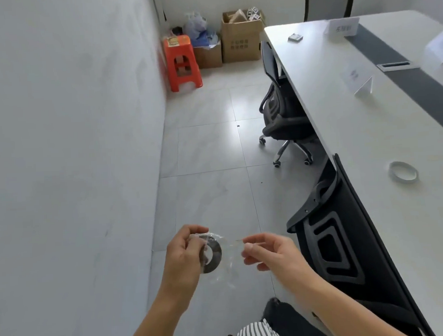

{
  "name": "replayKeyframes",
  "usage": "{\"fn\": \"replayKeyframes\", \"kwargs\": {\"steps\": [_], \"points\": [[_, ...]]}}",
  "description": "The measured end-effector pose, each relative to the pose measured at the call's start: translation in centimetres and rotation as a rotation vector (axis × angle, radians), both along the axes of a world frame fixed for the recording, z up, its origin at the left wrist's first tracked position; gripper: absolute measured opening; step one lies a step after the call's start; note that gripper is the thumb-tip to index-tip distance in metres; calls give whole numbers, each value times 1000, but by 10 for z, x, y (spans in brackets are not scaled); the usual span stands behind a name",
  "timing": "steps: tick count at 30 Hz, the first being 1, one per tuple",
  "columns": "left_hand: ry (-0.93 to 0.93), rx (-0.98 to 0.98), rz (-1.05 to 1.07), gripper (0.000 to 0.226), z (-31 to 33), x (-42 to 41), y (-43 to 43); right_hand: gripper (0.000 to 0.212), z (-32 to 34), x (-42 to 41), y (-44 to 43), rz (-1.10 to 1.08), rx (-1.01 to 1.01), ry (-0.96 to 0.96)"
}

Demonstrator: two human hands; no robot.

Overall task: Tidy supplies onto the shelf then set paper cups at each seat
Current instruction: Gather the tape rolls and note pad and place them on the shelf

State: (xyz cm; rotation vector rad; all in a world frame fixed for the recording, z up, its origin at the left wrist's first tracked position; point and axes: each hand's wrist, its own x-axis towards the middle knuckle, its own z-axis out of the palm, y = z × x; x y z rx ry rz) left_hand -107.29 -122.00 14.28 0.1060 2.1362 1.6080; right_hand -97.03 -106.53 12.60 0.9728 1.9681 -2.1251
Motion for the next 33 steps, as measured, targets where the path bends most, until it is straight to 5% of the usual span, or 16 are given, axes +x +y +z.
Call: {"fn": "replayKeyframes", "kwargs": {"steps": [10, 21, 33], "points": [[129, -127, -135, 23, -17, -145, 112, 12, -57, -77, 166, -67, 421, -106], [116, -191, -362, 24, -21, -281, 250, 18, -53, -173, 294, -235, 456, -133], [154, -169, -938, 24, -30, -431, 467, 7, -62, -227, 374, -815, 360, -366]]}}
